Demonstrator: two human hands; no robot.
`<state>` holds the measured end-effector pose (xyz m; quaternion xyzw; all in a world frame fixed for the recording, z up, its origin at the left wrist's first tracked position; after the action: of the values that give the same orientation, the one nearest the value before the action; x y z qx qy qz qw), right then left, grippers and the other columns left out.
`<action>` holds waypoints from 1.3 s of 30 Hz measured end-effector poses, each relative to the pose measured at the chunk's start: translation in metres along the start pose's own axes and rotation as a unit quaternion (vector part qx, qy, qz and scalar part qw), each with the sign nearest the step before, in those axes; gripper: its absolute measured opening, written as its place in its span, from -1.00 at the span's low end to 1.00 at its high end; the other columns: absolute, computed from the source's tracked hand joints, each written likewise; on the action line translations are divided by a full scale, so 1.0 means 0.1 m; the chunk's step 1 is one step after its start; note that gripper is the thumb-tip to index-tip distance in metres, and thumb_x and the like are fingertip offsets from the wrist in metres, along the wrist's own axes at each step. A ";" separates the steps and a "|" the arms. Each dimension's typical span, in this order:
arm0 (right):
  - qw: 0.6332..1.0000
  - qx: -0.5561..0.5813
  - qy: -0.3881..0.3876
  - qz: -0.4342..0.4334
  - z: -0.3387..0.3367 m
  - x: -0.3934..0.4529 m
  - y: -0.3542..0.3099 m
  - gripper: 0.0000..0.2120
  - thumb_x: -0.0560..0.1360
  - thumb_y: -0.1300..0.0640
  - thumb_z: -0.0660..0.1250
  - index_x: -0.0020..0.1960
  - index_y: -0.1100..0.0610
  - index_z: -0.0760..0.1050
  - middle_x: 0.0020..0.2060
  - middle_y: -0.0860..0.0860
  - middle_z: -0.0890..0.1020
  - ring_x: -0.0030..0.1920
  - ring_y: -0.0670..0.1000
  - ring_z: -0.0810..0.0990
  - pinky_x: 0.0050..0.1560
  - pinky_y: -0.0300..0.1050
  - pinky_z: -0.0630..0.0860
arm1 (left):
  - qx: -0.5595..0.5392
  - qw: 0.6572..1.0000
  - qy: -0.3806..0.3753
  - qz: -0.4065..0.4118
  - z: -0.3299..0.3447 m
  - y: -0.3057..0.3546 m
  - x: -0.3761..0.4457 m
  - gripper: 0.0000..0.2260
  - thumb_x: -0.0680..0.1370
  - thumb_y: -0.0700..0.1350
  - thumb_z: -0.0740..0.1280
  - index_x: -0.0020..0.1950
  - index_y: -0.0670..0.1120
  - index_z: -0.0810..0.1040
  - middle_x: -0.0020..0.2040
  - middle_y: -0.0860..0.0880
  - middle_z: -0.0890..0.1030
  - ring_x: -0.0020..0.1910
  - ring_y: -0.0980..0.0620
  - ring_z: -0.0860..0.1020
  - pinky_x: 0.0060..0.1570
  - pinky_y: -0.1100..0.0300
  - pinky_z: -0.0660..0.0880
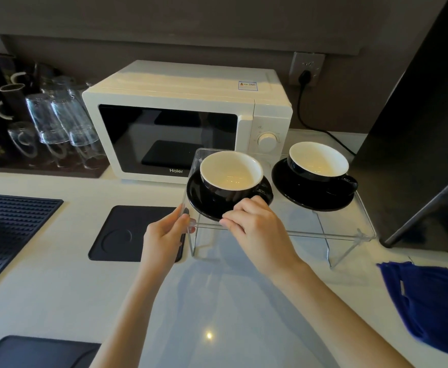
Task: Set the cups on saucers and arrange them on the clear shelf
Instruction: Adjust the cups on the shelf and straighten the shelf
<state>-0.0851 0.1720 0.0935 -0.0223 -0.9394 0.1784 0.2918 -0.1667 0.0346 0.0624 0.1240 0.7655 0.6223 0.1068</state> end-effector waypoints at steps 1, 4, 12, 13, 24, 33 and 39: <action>1.000 0.005 -0.007 0.003 0.00 0.02 0.02 -0.83 0.39 0.16 0.31 -0.22 0.25 0.60 -0.34 0.10 0.57 -0.23 0.10 0.50 -0.42 0.01 0.56 | -0.001 1.000 -0.001 -0.002 0.00 -0.01 0.01 -0.80 0.54 -0.13 0.20 -0.01 0.17 0.52 -0.13 -0.16 0.66 -0.10 -0.03 0.57 -0.14 0.11 0.42; 0.999 0.030 -0.021 0.024 -0.01 0.09 0.10 -0.84 0.41 0.19 0.31 -0.17 0.27 0.61 -0.30 0.13 0.56 -0.18 0.07 0.45 -0.31 -0.03 0.52 | -0.006 1.000 -0.004 -0.013 -0.01 -0.03 0.03 -0.73 0.54 -0.13 0.20 0.21 -0.04 0.52 -0.13 -0.09 0.66 -0.08 0.02 0.58 -0.19 0.16 0.43; 0.994 0.060 -0.030 0.084 -0.01 0.25 0.32 -0.83 0.47 0.18 0.31 0.00 0.23 0.61 -0.12 0.14 0.55 -0.05 -0.05 0.33 -0.09 -0.23 0.30 | -0.018 1.000 -0.009 -0.023 -0.03 -0.04 0.05 -0.73 0.53 -0.16 0.21 0.22 -0.05 0.51 -0.12 -0.14 0.67 -0.05 0.05 0.58 -0.25 0.21 0.42; 0.994 0.060 -0.031 0.088 0.00 0.26 0.33 -0.83 0.47 0.18 0.31 0.00 0.23 0.61 -0.12 0.14 0.55 -0.05 -0.05 0.33 -0.09 -0.23 0.29 | -0.018 1.000 -0.008 -0.022 -0.03 -0.04 0.04 -0.73 0.53 -0.16 0.21 0.21 -0.05 0.52 -0.11 -0.14 0.67 -0.07 0.08 0.57 -0.25 0.21 0.42; 0.996 -0.028 -0.035 0.071 0.06 0.31 0.07 -0.71 0.50 0.04 0.25 0.08 0.22 0.55 -0.05 0.13 0.61 0.07 0.10 0.46 -0.06 0.01 0.55 | -0.019 1.000 -0.002 -0.011 -0.01 -0.09 0.02 -0.79 0.53 -0.09 0.22 0.10 0.09 0.56 -0.18 -0.01 0.68 -0.17 0.10 0.55 -0.26 0.17 0.40; 0.997 -0.005 -0.028 0.075 0.16 0.31 0.10 -0.76 0.51 0.14 0.26 0.00 0.30 0.59 -0.21 0.20 0.56 -0.05 0.15 0.42 -0.16 0.04 0.48 | 0.004 1.000 0.009 0.006 0.02 -0.16 0.00 -0.66 0.52 0.01 0.23 0.28 0.01 0.46 -0.22 -0.03 0.68 -0.19 0.00 0.48 -0.24 0.12 0.39; 0.993 0.039 -0.056 0.095 0.04 0.24 0.27 -0.77 0.49 0.15 0.28 -0.04 0.31 0.59 -0.18 0.20 0.54 -0.02 0.13 0.40 -0.07 0.08 0.47 | 0.009 1.000 0.016 0.014 0.03 -0.17 -0.02 -0.63 0.52 0.00 0.23 0.32 -0.02 0.43 -0.15 0.07 0.66 -0.11 0.04 0.55 -0.15 0.11 0.45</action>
<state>-0.1083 0.1992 0.0941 -0.0902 -0.9402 0.2426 0.2216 -0.1643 0.0336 0.0453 0.1256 0.7709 0.6186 0.0846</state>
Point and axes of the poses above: each hand's wrist, its own x-axis towards the middle knuckle, its own z-axis out of the palm, y = z × x, the point moved 3 cm from there along x, towards the middle knuckle
